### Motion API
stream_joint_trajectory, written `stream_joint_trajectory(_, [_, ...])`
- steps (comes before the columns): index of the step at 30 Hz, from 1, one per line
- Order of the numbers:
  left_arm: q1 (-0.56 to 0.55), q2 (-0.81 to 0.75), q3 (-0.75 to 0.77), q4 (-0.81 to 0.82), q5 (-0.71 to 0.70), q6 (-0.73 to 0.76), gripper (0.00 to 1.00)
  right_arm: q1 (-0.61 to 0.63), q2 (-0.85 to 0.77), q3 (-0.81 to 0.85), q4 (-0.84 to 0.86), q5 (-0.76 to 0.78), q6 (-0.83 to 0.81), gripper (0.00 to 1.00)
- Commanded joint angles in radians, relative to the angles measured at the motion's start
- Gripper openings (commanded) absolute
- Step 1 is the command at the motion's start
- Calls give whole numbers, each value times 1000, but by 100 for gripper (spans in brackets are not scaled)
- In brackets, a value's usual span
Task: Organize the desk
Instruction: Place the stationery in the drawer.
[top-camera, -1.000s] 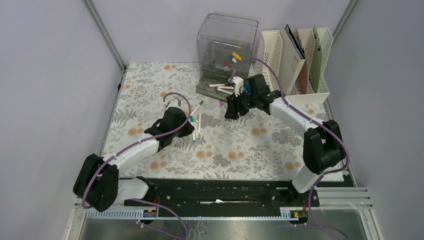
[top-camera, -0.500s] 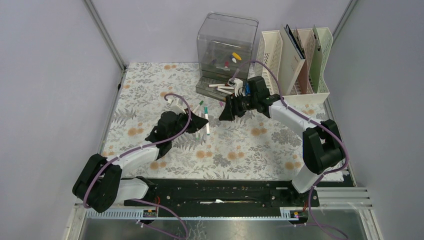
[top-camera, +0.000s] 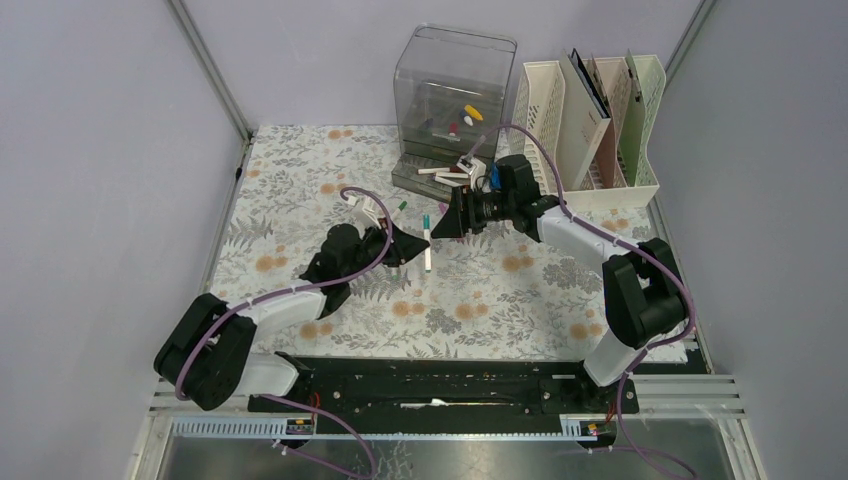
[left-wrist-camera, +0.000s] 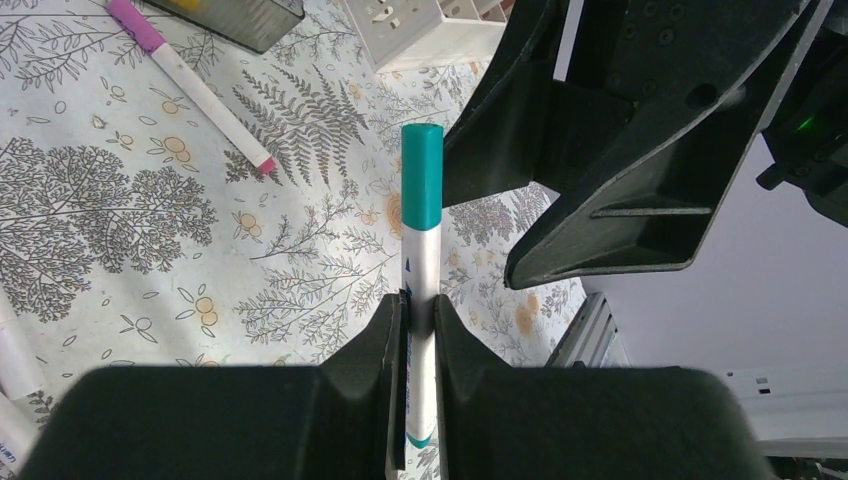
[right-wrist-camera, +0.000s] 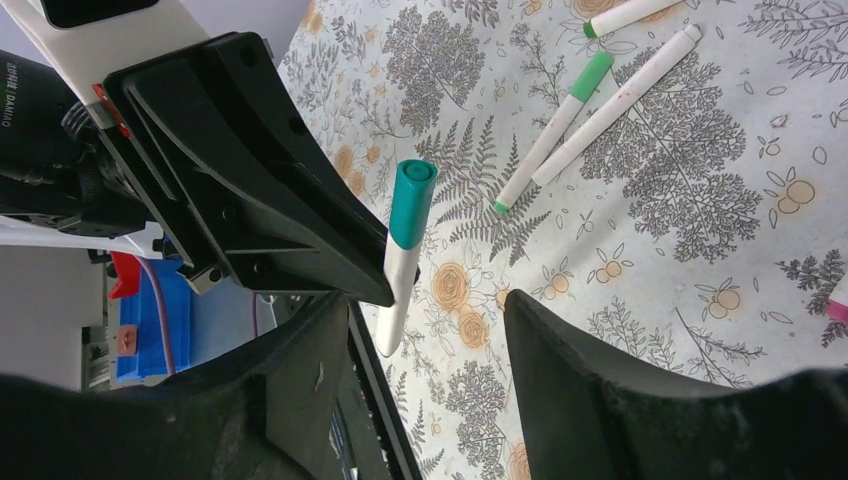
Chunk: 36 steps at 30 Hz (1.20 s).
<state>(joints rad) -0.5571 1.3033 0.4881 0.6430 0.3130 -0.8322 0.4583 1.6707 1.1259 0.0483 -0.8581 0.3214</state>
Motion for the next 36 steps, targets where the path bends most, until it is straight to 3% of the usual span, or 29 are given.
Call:
stream_joint_trajectory(1, [-6,19,29,98,44,-5,0,9,-2,-9,51,-31,30,65])
stream_joint_trajectory(4, [-10,34,35,111,61,-9,0,9,1,-12,51,-31,30,65])
stream_joint_trajectory(6, [-12,46,39,121,73,-14,0,8,3,-14,117,-33,112,62])
stream_joint_trajectory(24, [-25,69,61,141,103,-22,0,34,9,-22,122,-27,113,50])
stream_joint_trajectory(28, [-27,73,61,144,103,-24,1,38,10,-19,121,-30,112,39])
stream_joint_trajectory(32, [-26,78,65,141,102,-25,3,41,11,-17,121,-36,110,22])
stream_joint_trajectory(36, [-27,78,74,114,91,-30,14,41,11,-14,119,-41,101,8])
